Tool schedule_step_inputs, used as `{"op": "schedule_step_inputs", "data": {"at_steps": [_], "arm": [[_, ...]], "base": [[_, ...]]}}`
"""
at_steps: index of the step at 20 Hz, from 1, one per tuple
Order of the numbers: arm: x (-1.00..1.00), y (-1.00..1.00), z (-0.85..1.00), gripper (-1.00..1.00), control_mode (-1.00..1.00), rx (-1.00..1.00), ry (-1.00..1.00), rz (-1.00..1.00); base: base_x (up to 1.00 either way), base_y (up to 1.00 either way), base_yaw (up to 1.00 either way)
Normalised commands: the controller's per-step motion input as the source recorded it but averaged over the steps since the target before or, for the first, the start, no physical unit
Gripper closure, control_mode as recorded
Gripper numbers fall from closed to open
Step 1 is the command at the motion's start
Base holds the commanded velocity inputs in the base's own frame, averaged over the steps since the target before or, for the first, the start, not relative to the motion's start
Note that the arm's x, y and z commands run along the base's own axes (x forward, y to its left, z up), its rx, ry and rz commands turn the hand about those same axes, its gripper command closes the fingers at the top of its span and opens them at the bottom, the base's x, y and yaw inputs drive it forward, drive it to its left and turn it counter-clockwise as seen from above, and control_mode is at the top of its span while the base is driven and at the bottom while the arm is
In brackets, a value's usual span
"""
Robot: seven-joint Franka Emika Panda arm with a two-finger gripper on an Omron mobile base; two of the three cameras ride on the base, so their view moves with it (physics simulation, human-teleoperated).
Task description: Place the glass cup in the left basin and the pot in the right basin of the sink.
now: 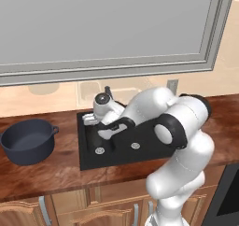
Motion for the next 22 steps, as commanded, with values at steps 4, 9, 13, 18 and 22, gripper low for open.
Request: {"op": "schedule_step_inputs", "data": {"at_steps": [4,9,13,18,22], "arm": [[-0.45,0.13,0.01,-1.00,-1.00,0.08,0.00,0.00],[-0.41,0.04,0.28,-1.00,-1.00,0.02,0.00,0.00],[-0.22,0.06,0.50,-1.00,-1.00,0.00,-0.01,0.00],[-0.14,0.11,0.56,-1.00,-1.00,0.00,-0.01,0.00],[-0.01,0.13,0.34,-1.00,-1.00,0.00,0.00,0.00]], "base": [[0.00,0.00,0.00],[0.00,0.00,0.00],[0.00,0.00,0.00],[0.00,0.00,0.00],[0.00,0.00,0.00]]}}
